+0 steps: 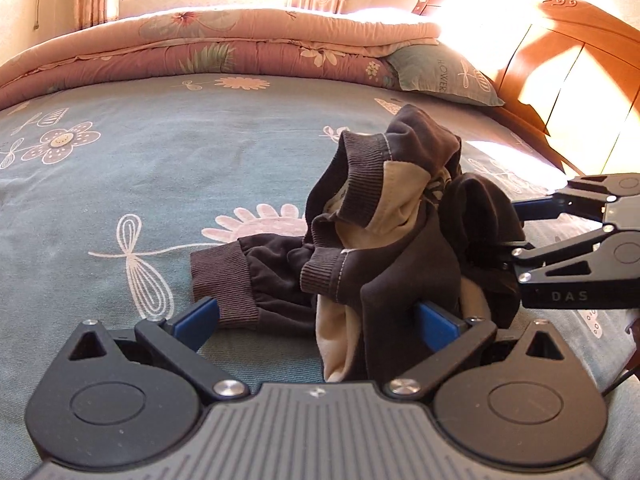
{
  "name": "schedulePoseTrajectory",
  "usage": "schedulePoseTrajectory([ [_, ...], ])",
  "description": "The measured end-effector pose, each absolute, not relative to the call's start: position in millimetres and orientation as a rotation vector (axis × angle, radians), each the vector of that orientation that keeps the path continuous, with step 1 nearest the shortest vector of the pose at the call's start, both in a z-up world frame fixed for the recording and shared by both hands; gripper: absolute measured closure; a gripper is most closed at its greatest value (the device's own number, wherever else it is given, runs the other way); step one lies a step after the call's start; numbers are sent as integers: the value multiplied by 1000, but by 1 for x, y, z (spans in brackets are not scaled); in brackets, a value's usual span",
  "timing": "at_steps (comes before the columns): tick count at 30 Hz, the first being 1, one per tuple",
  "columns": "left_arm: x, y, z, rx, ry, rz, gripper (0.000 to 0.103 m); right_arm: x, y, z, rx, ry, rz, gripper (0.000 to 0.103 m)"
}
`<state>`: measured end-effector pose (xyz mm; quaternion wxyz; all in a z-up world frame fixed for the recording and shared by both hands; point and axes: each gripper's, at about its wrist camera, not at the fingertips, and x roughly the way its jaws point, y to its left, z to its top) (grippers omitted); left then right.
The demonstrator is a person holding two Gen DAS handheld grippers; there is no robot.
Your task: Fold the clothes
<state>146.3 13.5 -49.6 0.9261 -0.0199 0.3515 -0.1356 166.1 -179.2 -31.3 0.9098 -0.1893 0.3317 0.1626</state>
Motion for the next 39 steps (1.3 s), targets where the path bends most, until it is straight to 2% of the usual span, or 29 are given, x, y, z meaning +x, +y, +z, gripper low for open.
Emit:
schedulePoseTrajectory([
  [1,146,12,-47,-38,716,-287,1,167,-179,-33,-393,696,343,51],
  [4,143,7,-42,-26,706,-298,1,162,-191,-26,-361,702,354,73],
  [7,143,3,-41,-34,711,-310,1,155,-215,-16,-346,704,327,78],
  [12,140,-7,-40,-31,725,-304,1,152,-263,-11,-386,704,205,83],
  [19,135,-20,-39,-14,744,-300,1,153,-346,-7,-421,721,12,84],
  [30,137,-29,-37,12,756,-280,1,176,-458,-9,-302,813,-166,84],
  [39,143,-29,-45,24,774,-263,1,181,-513,-24,-254,868,-303,84],
])
